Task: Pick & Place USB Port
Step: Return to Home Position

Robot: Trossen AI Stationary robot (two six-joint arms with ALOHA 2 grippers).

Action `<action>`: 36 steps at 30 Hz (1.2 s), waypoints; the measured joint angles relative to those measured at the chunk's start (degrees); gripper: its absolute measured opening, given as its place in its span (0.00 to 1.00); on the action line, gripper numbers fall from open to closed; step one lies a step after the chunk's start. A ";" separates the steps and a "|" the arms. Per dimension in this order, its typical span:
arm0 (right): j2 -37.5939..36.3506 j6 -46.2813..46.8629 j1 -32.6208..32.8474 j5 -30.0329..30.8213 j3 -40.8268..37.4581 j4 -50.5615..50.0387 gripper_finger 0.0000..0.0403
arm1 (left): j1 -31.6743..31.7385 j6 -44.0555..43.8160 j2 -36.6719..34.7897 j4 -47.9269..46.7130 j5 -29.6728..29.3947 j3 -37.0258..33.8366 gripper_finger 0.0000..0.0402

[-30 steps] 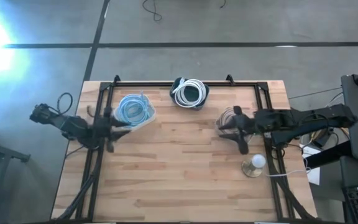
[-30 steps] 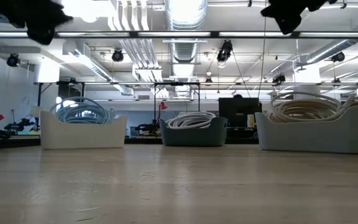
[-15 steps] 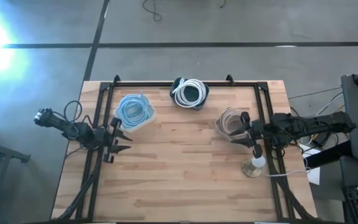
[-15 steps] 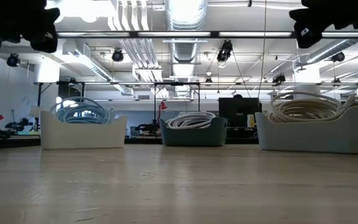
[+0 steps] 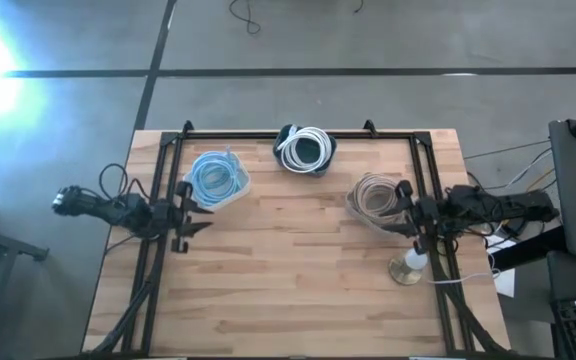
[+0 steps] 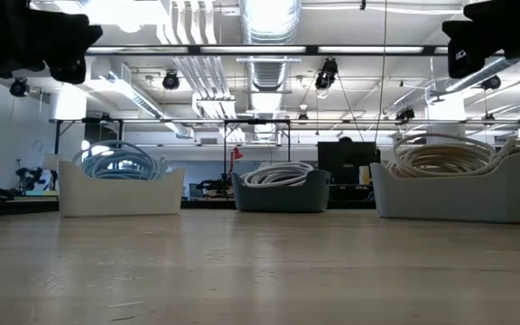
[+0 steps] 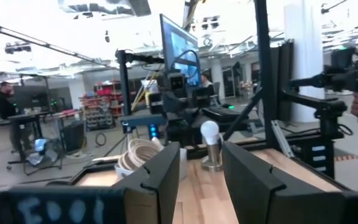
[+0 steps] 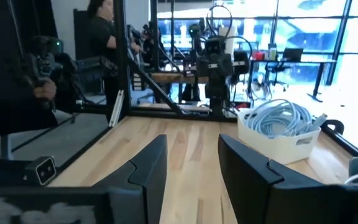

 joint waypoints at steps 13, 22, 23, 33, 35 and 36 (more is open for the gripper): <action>-8.96 -2.64 -0.02 2.45 -10.71 6.14 0.30 | 4.31 -1.16 -0.11 0.90 0.04 -0.50 0.34; -8.52 -3.18 -0.02 16.16 -10.85 4.53 0.33 | 6.73 -2.58 0.04 -0.11 0.24 -0.55 0.34; -8.47 -2.96 -0.02 17.51 -10.85 4.42 0.33 | 6.76 -2.93 0.06 -0.79 0.24 -0.57 0.34; -8.39 -2.75 0.00 20.39 -10.85 3.60 0.32 | 6.76 -4.77 0.11 -7.17 0.17 -0.61 0.34; -8.41 -2.50 0.00 20.39 -10.85 3.60 0.31 | 6.76 -4.77 0.10 -7.14 0.10 -0.61 0.34; -8.41 -2.28 0.00 20.37 -10.85 3.60 0.31 | 6.76 -4.77 0.10 -7.19 0.07 -0.63 0.34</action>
